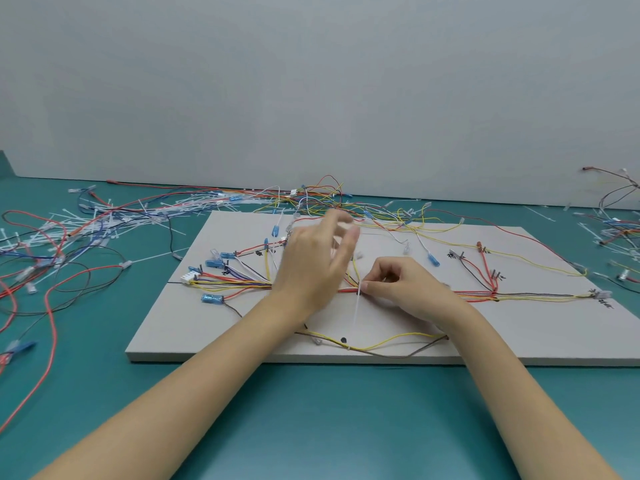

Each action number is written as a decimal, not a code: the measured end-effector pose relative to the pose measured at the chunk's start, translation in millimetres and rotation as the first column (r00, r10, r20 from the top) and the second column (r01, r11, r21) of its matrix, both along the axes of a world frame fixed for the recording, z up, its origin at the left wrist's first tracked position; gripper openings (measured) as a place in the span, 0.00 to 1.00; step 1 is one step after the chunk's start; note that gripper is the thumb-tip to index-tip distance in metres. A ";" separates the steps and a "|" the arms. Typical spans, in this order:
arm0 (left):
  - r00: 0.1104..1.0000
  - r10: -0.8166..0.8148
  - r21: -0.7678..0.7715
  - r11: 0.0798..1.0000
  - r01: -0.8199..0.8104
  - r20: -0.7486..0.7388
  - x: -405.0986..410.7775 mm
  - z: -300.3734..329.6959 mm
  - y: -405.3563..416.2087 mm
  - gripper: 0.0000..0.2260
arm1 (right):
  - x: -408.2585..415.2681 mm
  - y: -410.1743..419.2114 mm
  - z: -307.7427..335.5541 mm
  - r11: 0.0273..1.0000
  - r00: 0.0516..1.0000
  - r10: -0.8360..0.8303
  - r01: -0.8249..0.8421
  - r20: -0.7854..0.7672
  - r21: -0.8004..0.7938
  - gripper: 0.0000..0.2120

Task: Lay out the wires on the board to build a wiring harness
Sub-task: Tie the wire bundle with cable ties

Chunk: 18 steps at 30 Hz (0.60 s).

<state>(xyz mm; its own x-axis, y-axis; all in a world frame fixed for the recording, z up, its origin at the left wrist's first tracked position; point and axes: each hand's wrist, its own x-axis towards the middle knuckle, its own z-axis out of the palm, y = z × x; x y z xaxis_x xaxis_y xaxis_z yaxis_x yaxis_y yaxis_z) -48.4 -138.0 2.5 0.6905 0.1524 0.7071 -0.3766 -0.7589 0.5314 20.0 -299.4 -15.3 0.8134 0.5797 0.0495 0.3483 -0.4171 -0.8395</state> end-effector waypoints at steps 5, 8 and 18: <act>0.947 0.320 -0.159 0.936 -0.315 0.008 10.1 15.1 77.5 0.10 | -0.6 0.3 1.2 0.998 0.999 -0.035 0.035 -0.003 -0.046 0.09; 0.812 0.557 -0.150 0.800 -0.581 -0.176 10.5 0.1 137.9 0.10 | -2.1 1.2 2.0 0.998 0.999 -0.043 0.044 0.006 -0.039 0.10; 0.345 0.659 0.254 0.637 -0.727 -0.668 -5.9 -15.2 220.5 0.13 | -5.0 4.1 2.1 0.996 0.996 -0.080 0.082 0.044 -0.039 0.09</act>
<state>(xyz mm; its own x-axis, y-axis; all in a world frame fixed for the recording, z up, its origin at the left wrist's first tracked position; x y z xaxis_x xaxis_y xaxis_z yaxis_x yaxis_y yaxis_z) -54.3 82.5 -12.7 0.5467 0.8343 0.0719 0.7375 -0.5204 0.4304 15.0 -295.2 -13.2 0.8553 0.5144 0.0620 0.3466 -0.4792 -0.8064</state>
